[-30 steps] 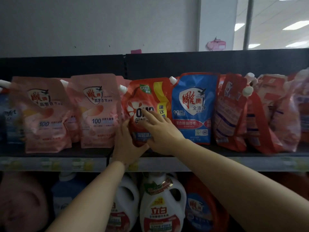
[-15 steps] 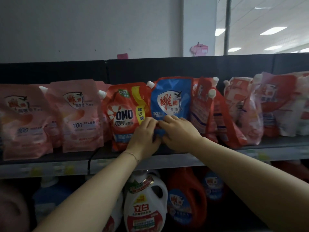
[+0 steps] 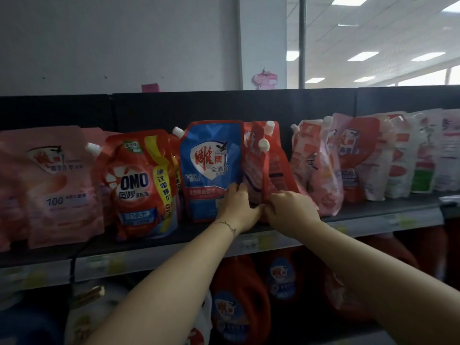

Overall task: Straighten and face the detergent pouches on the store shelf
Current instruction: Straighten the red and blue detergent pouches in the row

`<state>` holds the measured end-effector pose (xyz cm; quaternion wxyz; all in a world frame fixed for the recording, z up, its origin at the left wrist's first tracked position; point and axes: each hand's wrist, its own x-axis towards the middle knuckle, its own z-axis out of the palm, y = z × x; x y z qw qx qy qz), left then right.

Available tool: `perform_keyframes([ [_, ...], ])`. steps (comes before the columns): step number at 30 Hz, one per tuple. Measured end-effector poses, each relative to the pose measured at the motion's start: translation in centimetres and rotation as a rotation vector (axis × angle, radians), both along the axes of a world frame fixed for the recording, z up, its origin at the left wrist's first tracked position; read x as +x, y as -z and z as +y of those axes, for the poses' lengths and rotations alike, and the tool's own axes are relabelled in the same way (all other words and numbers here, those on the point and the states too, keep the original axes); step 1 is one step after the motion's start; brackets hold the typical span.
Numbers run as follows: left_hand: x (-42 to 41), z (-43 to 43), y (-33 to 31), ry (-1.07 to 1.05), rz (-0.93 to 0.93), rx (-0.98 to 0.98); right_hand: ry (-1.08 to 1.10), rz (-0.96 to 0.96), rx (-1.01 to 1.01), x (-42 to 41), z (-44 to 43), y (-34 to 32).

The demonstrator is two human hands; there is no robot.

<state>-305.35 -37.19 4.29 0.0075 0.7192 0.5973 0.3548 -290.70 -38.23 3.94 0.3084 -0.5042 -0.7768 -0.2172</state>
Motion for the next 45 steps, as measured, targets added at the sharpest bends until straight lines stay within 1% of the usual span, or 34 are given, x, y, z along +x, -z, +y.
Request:
perform_keyframes([
  [6, 2.8, 1.0, -0.3, -0.028, -0.168, 0.070, -0.012, 0.007, -0.034, 1.8, 1.6, 0.6],
  [9, 3.6, 1.2, -0.7, -0.048, -0.234, 0.086, -0.008, 0.039, -0.007, 2.3, 2.2, 0.7],
  [12, 4.1, 1.5, -0.6, -0.048, -0.219, 0.112, -0.007, 0.070, 0.045, 2.7, 2.4, 0.8],
  [15, 4.2, 1.7, -0.2, -0.036, -0.239, 0.125, 0.040, 0.168, 0.125, 3.3, 2.6, 0.6],
  [17, 4.0, 1.8, 0.0, -0.037, -0.257, 0.115, 0.124, 0.211, 0.083, 4.0, 2.8, 0.0],
  [19, 3.7, 1.8, 0.0, -0.070, -0.238, 0.108, 0.190, 0.239, 0.024, 4.7, 3.3, -0.4],
  [21, 3.3, 1.6, 0.1, -0.100, -0.213, 0.107, 0.219, 0.208, -0.012, 4.9, 3.5, -0.5],
  [23, 2.9, 1.4, 0.3, -0.123, -0.185, 0.111, 0.214, 0.179, -0.022, 4.8, 3.6, -0.3],
  [27, 2.3, 0.4, 0.4, -0.124, -0.170, 0.140, 0.194, 0.293, -0.038, 4.8, 3.9, -1.0],
  [31, 1.7, -0.3, 0.6, -0.073, -0.187, 0.095, 0.082, 0.290, -0.036, 4.3, 4.2, -0.8],
  [34, 1.6, -0.2, 0.7, -0.082, -0.193, 0.105, 0.040, 0.320, -0.026, 4.0, 3.9, -0.7],
  [37, 2.5, 0.1, 0.3, -0.071, -0.337, 0.072, 0.052, 0.328, -0.060, 4.1, 4.0, -0.5],
  [40, 3.9, 1.1, -0.1, -0.024, -0.502, 0.031, 0.080, 0.407, -0.130, 4.5, 4.4, -0.1],
  [42, 5.0, 1.9, -0.2, -0.011, -0.603, 0.004, 0.072, 0.461, -0.136, 4.9, 4.5, 0.0],
  [45, 6.2, 3.0, -0.1, -0.040, -0.718, -0.011, 0.054, 0.488, -0.132, 5.9, 4.6, 0.2],
])
